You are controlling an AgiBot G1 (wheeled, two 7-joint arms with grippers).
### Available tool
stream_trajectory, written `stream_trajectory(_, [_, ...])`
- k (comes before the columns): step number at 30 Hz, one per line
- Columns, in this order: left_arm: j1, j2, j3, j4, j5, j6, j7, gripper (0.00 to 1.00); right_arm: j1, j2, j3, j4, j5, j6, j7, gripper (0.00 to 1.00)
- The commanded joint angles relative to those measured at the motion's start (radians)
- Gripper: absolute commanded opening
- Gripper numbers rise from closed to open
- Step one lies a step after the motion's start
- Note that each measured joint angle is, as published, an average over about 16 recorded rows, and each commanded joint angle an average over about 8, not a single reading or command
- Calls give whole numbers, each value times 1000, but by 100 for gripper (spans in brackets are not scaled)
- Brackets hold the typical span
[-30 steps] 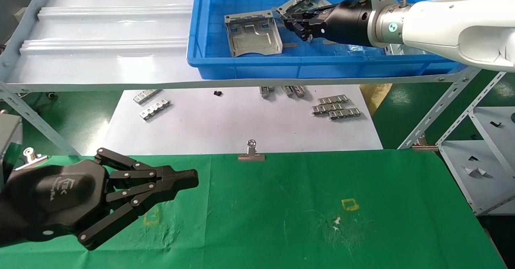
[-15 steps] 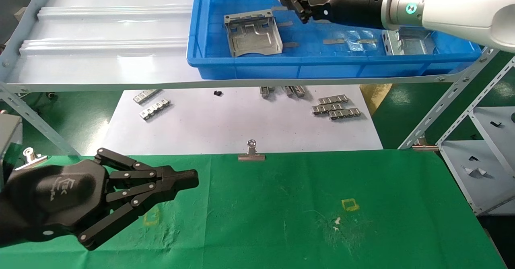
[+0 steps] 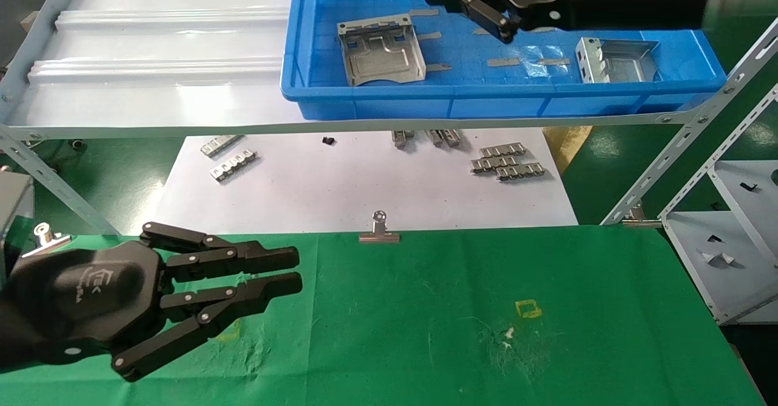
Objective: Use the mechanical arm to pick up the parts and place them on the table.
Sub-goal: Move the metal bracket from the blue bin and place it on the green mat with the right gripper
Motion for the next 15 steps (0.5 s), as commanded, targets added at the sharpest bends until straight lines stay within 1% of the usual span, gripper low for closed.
stream_trajectory(1, [0, 0, 0, 0, 0, 0, 0, 100, -18, 52, 2, 89, 14, -58, 18, 0])
stream_trajectory(4, [0, 0, 0, 0, 0, 0, 0, 100, -55, 127, 14, 190, 55, -135, 28, 0])
stream_trajectory(8, [0, 0, 0, 0, 0, 0, 0, 100, -113, 212, 35, 271, 124, -215, 12, 0])
stream_trajectory(12, [0, 0, 0, 0, 0, 0, 0, 100, -192, 291, 34, 331, 185, -255, -26, 0])
stream_trajectory(15, [0, 0, 0, 0, 0, 0, 0, 100, -256, 345, 6, 376, 213, -264, -55, 0])
